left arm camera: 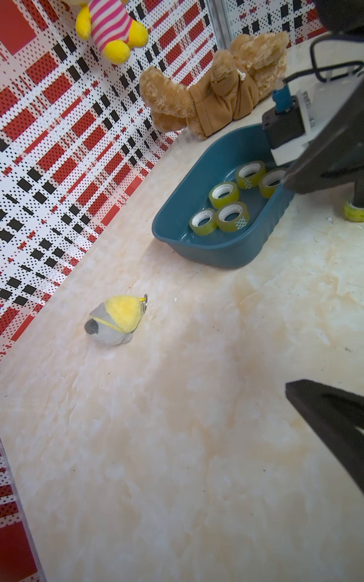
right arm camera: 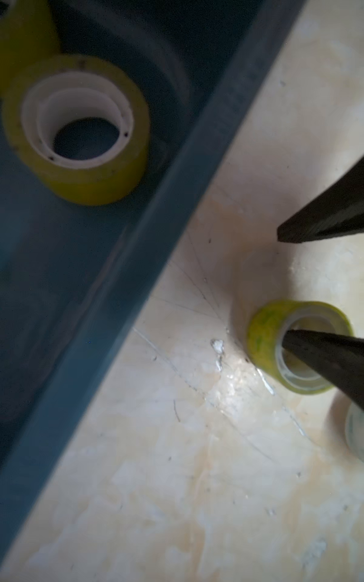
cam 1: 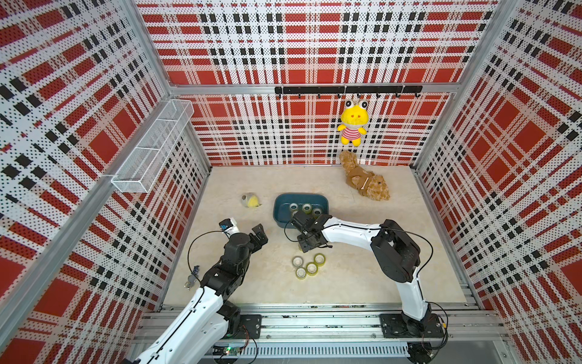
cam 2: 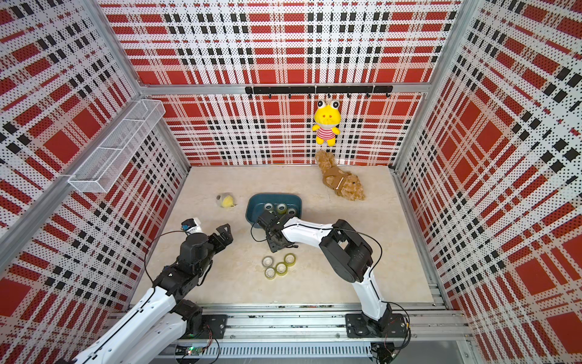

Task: Put the transparent tape into the storage box
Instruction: Pick up the tape at the center of the board.

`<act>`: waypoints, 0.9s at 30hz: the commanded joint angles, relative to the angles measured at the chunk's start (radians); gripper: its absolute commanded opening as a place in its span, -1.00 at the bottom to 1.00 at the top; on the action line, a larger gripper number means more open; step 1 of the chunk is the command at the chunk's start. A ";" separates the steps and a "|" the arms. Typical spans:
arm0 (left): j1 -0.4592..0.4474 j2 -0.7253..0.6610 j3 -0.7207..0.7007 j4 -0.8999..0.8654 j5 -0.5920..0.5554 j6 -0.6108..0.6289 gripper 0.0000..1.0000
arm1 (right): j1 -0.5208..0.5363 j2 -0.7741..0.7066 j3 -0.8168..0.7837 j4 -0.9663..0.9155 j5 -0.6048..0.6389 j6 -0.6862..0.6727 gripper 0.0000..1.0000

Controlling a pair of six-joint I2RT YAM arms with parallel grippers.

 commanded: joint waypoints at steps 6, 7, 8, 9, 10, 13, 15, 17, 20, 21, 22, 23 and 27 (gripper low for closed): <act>-0.021 -0.018 0.018 0.022 -0.041 0.002 1.00 | 0.012 0.025 -0.037 0.002 0.058 0.048 -0.18; -0.022 -0.019 0.020 0.022 -0.044 0.002 1.00 | 0.012 0.016 -0.046 0.006 0.061 0.048 -0.27; -0.025 -0.020 0.021 0.022 -0.047 0.002 0.99 | 0.011 0.004 -0.056 0.006 0.061 0.048 -0.27; -0.027 -0.020 0.024 0.021 -0.050 0.001 0.99 | 0.012 -0.010 -0.064 0.006 0.061 0.048 -0.27; -0.029 -0.022 0.025 0.021 -0.053 0.001 0.99 | 0.012 -0.023 -0.071 0.006 0.061 0.048 -0.27; -0.034 -0.027 0.036 0.013 -0.066 0.001 0.99 | 0.011 -0.060 -0.083 0.006 0.061 0.048 -0.27; -0.035 -0.034 0.047 0.006 -0.076 0.002 0.99 | 0.011 -0.093 -0.092 0.006 0.061 0.048 -0.27; -0.035 -0.042 0.061 0.004 -0.084 0.007 0.99 | 0.010 -0.137 -0.110 0.006 0.061 0.048 -0.27; -0.035 -0.047 0.088 0.002 -0.093 0.016 0.99 | 0.009 -0.189 -0.126 -0.012 0.103 0.038 -1.00; -0.035 -0.046 0.097 0.002 -0.095 0.018 1.00 | 0.009 -0.205 -0.127 -0.018 0.104 0.038 -1.00; -0.035 -0.043 0.107 0.002 -0.097 0.021 1.00 | 0.009 -0.224 -0.129 -0.023 0.105 0.038 -1.00; -0.035 -0.038 0.118 0.002 -0.099 0.025 1.00 | 0.008 -0.243 -0.133 -0.023 0.106 0.036 -1.00; -0.033 -0.009 0.155 0.003 -0.107 0.040 1.00 | -0.007 -0.317 -0.147 -0.004 0.077 0.035 -1.00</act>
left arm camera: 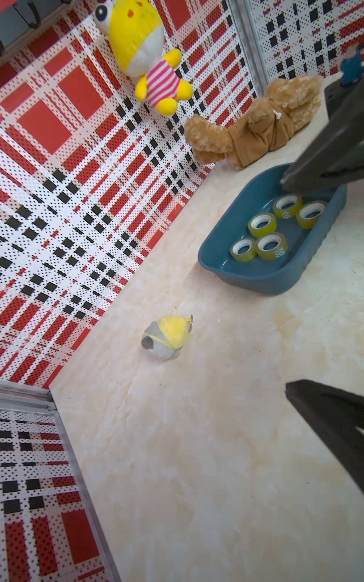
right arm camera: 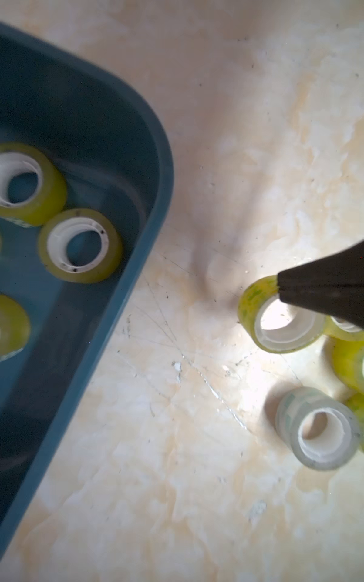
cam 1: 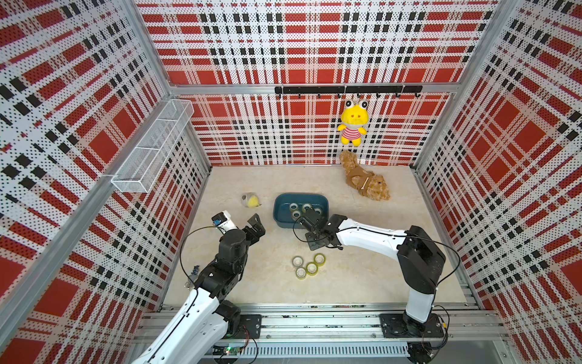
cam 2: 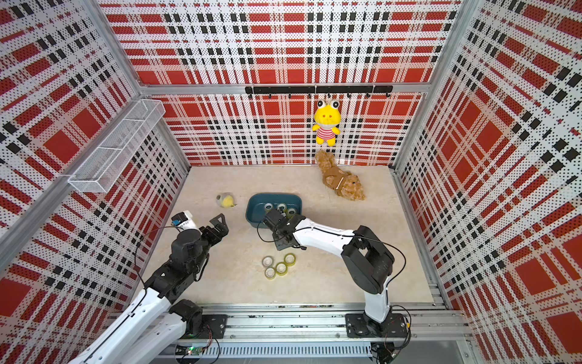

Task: Put the transparent tape into the storage box
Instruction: Pick up the tape at the center of the board, then place the tape in the storage box.

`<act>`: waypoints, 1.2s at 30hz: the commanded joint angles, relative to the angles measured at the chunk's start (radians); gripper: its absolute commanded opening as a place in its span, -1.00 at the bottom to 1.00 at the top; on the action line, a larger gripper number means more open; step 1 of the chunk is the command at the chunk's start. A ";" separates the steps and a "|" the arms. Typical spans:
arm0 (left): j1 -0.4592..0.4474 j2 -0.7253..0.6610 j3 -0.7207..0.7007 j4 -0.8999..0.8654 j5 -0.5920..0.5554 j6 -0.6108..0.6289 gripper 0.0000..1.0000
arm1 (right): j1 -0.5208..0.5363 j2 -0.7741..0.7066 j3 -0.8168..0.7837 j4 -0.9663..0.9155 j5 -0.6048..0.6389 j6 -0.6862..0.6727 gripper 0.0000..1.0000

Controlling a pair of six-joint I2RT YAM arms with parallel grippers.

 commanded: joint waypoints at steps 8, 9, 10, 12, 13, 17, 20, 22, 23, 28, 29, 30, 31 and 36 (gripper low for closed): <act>0.000 0.020 0.062 0.006 -0.023 0.037 1.00 | -0.027 -0.075 -0.006 0.049 -0.083 -0.043 -1.00; 0.001 0.015 0.063 0.006 -0.025 0.037 1.00 | -0.030 -0.070 0.004 0.049 -0.083 -0.043 -1.00; 0.003 0.009 0.064 0.004 -0.026 0.040 1.00 | -0.034 -0.065 0.016 0.049 -0.087 -0.045 -1.00; 0.009 -0.002 0.064 0.000 -0.025 0.044 0.99 | -0.046 -0.055 0.042 0.051 -0.097 -0.051 -1.00; 0.013 -0.006 0.064 -0.002 -0.025 0.046 0.99 | -0.052 -0.051 0.057 0.051 -0.101 -0.055 -1.00; 0.024 -0.018 0.071 -0.011 -0.022 0.053 0.99 | -0.090 -0.030 0.138 0.050 -0.130 -0.081 -1.00; 0.030 -0.020 0.077 -0.013 -0.020 0.058 0.99 | -0.122 0.004 0.215 0.040 -0.147 -0.104 -1.00; 0.033 -0.018 0.079 -0.014 -0.019 0.061 0.99 | -0.146 0.035 0.257 0.042 -0.163 -0.117 -1.00; 0.034 -0.017 0.080 -0.014 -0.017 0.062 0.99 | -0.160 0.060 0.288 0.040 -0.175 -0.123 -1.00; 0.038 -0.006 0.080 -0.013 -0.004 0.064 0.98 | -0.212 0.210 0.419 0.050 -0.241 -0.147 -1.00; 0.039 -0.004 0.079 -0.014 0.001 0.064 0.98 | -0.220 0.247 0.446 0.052 -0.252 -0.150 -1.00; 0.039 -0.003 0.077 -0.014 0.005 0.063 0.98 | -0.226 0.282 0.473 0.054 -0.258 -0.151 -1.00; 0.039 -0.003 0.074 -0.014 0.009 0.061 0.98 | -0.230 0.313 0.499 0.052 -0.264 -0.152 -1.00; 0.039 -0.006 0.062 -0.014 0.046 0.063 0.98 | -0.239 0.443 0.644 0.003 -0.277 -0.165 -0.26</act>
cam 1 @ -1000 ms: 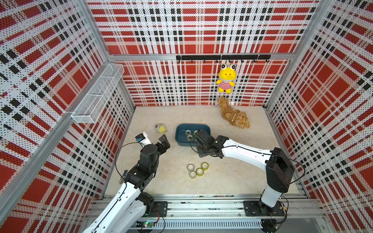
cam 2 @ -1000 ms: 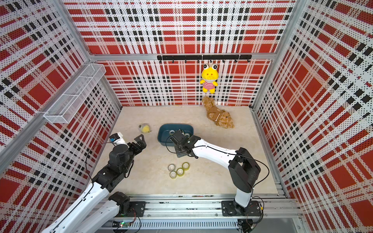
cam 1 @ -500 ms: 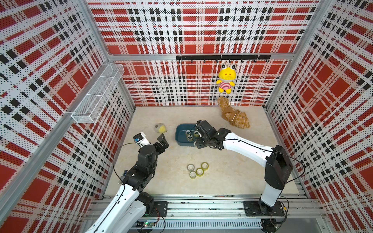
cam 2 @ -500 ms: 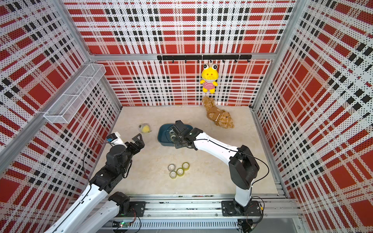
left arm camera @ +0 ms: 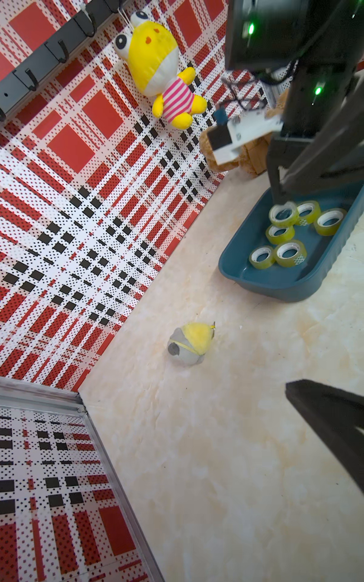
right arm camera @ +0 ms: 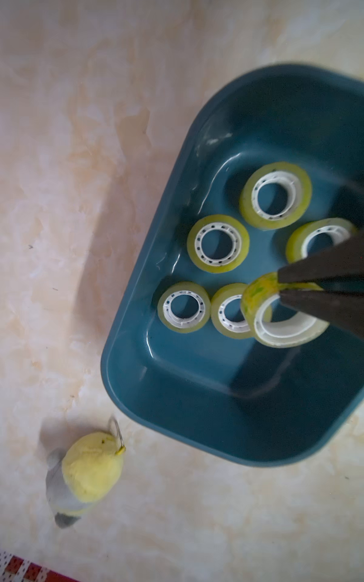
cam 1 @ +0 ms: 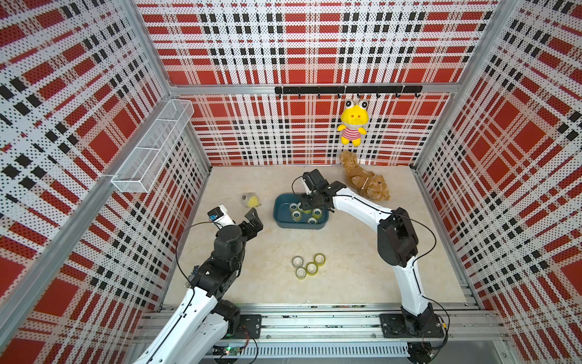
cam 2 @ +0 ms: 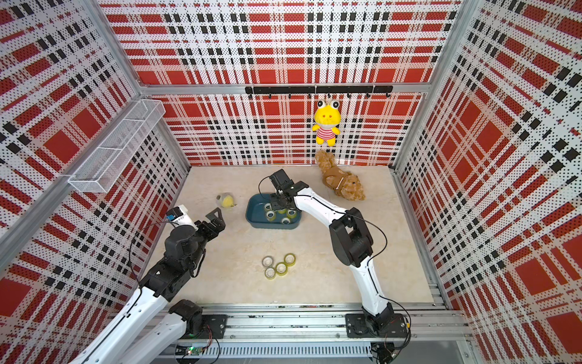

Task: Put the transparent tape into the storage box
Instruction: Place the tape in the storage box.

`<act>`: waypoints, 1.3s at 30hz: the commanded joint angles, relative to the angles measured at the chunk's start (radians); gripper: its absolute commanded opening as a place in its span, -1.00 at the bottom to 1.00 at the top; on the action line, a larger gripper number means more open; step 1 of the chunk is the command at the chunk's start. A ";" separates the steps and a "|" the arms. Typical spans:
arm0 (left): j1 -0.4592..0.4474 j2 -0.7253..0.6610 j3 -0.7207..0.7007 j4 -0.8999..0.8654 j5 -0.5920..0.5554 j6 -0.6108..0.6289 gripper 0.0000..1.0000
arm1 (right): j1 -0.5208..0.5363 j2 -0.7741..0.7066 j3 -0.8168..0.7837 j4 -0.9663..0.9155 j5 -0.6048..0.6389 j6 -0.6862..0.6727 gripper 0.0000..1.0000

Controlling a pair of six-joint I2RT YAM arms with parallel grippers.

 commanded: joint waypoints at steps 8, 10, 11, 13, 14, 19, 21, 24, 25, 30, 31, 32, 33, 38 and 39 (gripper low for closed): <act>0.005 -0.019 -0.024 -0.006 0.086 0.004 0.98 | -0.005 -0.120 -0.050 -0.004 0.037 -0.022 -0.10; -0.003 -0.016 -0.033 -0.006 0.093 -0.001 0.99 | -0.005 -0.187 -0.109 -0.002 0.051 -0.026 -0.10; -0.008 -0.011 -0.036 -0.006 0.093 -0.004 0.98 | -0.005 -0.221 -0.146 -0.004 0.054 -0.028 -0.09; -0.027 -0.003 -0.043 -0.006 0.086 -0.011 0.98 | -0.005 -0.296 -0.226 0.000 0.051 -0.031 -0.09; -0.040 0.001 -0.048 -0.006 0.079 -0.019 0.98 | -0.005 -0.339 -0.282 0.009 0.043 -0.031 -0.09; -0.123 0.015 -0.062 0.000 0.008 -0.061 0.98 | 0.002 -0.544 -0.576 0.081 -0.027 -0.039 -0.09; -0.156 0.022 -0.064 0.003 -0.022 -0.075 0.98 | 0.018 -0.614 -0.689 0.114 -0.043 -0.050 -0.07; -0.199 0.043 -0.065 0.017 -0.048 -0.094 0.98 | 0.041 -0.674 -0.825 0.127 -0.029 -0.044 -0.03; -0.212 0.053 -0.064 0.020 -0.058 -0.098 0.98 | 0.050 -0.684 -0.863 0.130 -0.025 -0.037 -0.03; -0.268 0.072 -0.058 0.028 -0.115 -0.113 0.98 | 0.134 -0.679 -0.965 0.140 0.037 -0.013 0.00; -0.272 0.069 -0.059 0.033 -0.118 -0.114 0.98 | 0.148 -0.663 -0.969 0.140 0.048 -0.006 0.00; -0.274 0.065 -0.060 0.038 -0.119 -0.114 0.99 | 0.157 -0.646 -0.970 0.141 0.054 0.002 0.00; -0.275 0.063 -0.060 0.041 -0.119 -0.114 0.98 | 0.165 -0.627 -0.969 0.145 0.055 0.009 0.00; -0.277 0.046 -0.063 0.040 -0.112 -0.108 0.98 | 0.190 -0.570 -0.944 0.166 0.052 0.036 0.01; -0.277 0.042 -0.065 0.040 -0.112 -0.110 0.98 | 0.195 -0.562 -0.934 0.163 0.056 0.036 0.01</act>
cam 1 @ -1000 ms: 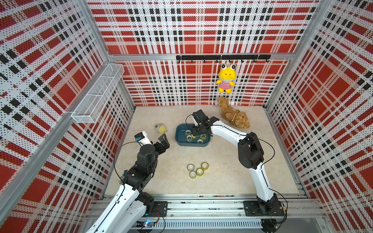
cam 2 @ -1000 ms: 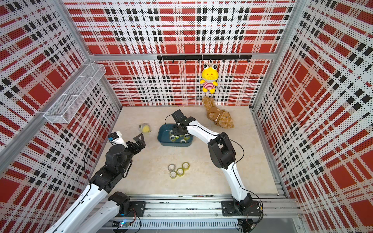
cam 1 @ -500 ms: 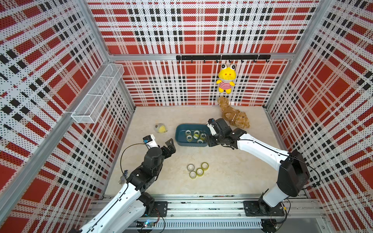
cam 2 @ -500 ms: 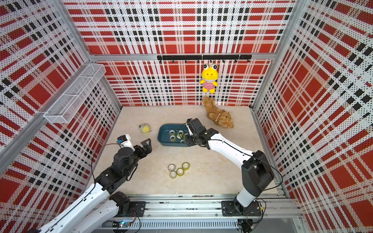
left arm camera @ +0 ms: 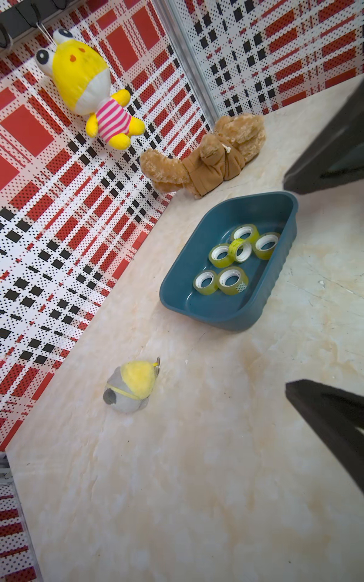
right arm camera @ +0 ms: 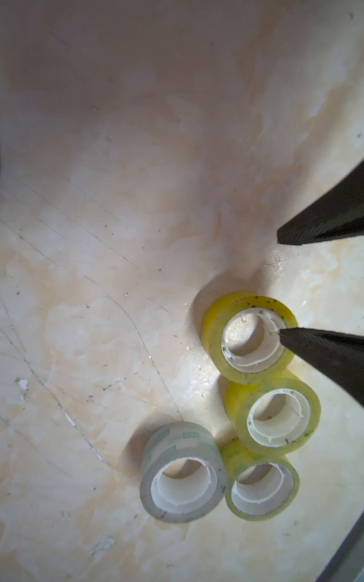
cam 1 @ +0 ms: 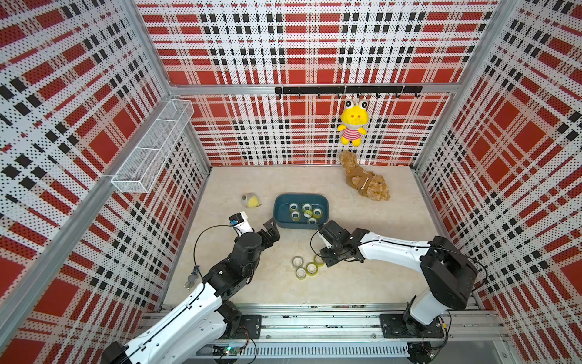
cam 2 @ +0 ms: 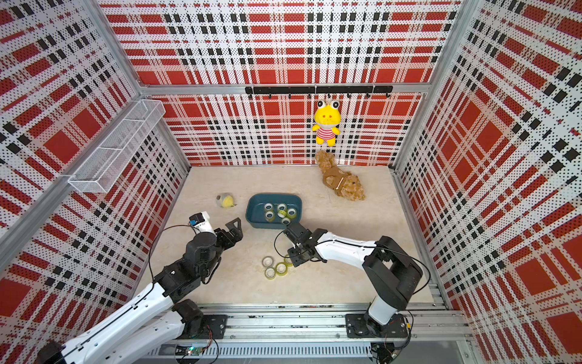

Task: Put the transparent tape into the storage box
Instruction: Pick up the tape at the center of the board.

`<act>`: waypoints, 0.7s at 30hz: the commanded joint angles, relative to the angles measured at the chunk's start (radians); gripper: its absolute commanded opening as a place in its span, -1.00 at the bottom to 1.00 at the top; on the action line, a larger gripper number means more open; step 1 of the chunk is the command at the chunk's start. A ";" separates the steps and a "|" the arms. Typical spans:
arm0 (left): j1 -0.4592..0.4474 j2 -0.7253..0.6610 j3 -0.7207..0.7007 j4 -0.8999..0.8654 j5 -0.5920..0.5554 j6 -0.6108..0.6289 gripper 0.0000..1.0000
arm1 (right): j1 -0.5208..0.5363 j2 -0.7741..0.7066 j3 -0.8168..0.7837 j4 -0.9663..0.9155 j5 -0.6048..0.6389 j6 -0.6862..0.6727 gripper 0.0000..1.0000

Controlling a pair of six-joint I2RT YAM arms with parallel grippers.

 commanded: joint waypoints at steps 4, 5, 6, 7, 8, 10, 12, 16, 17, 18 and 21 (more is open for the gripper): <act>-0.008 -0.034 -0.022 0.022 -0.025 -0.004 0.98 | 0.025 0.057 0.065 -0.012 0.069 0.025 0.01; -0.008 -0.037 -0.022 0.021 -0.028 -0.004 0.98 | 0.028 0.063 0.070 -0.019 0.076 0.026 0.01; -0.008 -0.039 -0.024 0.021 -0.030 -0.004 0.99 | 0.032 0.072 0.079 -0.024 0.082 0.028 0.02; -0.008 -0.041 -0.024 0.021 -0.031 -0.002 0.99 | 0.037 0.077 0.084 -0.027 0.086 0.030 0.02; -0.008 -0.043 -0.023 0.021 -0.033 -0.002 0.98 | 0.043 0.086 0.095 -0.033 0.093 0.034 0.02; -0.008 -0.043 -0.024 0.021 -0.033 0.000 0.98 | 0.055 0.105 0.117 -0.053 0.115 0.043 0.02; -0.008 -0.043 -0.025 0.020 -0.034 0.000 0.99 | 0.074 0.136 0.151 -0.088 0.154 0.051 0.03; -0.008 -0.046 -0.023 0.014 -0.037 0.003 0.98 | 0.105 0.197 0.186 -0.153 0.236 0.071 0.03; -0.008 -0.048 -0.023 0.012 -0.039 0.004 0.99 | 0.108 0.206 0.186 -0.161 0.247 0.081 0.02; -0.008 -0.050 -0.024 0.011 -0.040 0.004 0.98 | 0.110 0.208 0.179 -0.161 0.249 0.087 0.02; -0.008 -0.061 -0.027 0.007 -0.047 0.005 0.98 | 0.110 0.205 0.156 -0.146 0.251 0.100 0.03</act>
